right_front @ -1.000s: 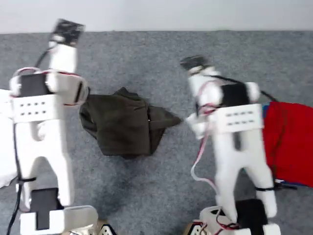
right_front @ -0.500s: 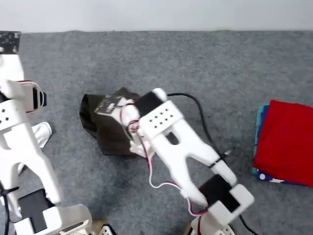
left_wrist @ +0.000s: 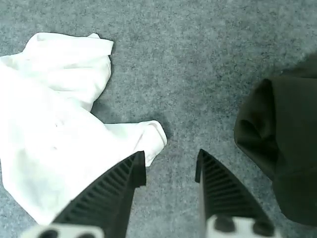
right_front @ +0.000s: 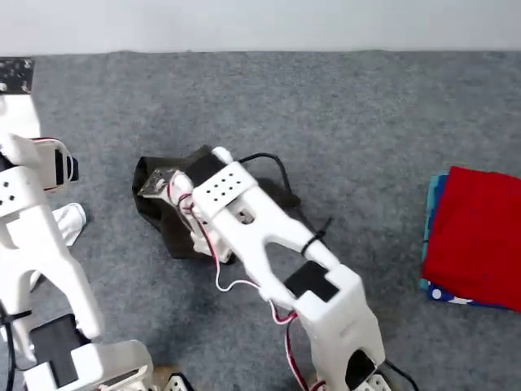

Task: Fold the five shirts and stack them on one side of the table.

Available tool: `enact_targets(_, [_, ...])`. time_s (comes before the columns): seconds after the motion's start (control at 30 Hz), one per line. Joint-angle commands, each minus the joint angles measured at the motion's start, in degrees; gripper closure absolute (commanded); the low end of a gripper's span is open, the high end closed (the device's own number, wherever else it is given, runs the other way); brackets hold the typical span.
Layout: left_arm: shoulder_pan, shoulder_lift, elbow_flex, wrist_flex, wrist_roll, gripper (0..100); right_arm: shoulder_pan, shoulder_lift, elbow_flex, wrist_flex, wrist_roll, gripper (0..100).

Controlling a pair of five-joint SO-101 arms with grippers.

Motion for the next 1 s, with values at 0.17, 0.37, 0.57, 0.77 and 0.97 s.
enact_targets(0.17, [-0.26, -2.99, -0.22, 0.44, -0.53, 82, -0.4, 4.26, -3.16, -0.31, -0.53, 75.3])
enact_targets(0.37, [-0.26, -2.99, -0.22, 0.44, -0.53, 82, 1.27, 6.64, -3.16, -1.71, -0.26, 76.8])
enact_targets(0.57, [-0.26, -2.99, -0.22, 0.44, -0.53, 82, 1.63, 8.84, -3.25, -3.91, 1.76, 89.0])
enact_targets(0.77, [-0.18, -2.99, -0.22, 0.97, -0.53, 82, 2.15, 8.04, -5.45, -3.21, 5.45, 97.0])
enact_targets(0.97, [-0.18, -2.99, -0.22, 1.32, -0.53, 82, 4.53, 6.55, -13.36, 2.86, 8.88, 98.8])
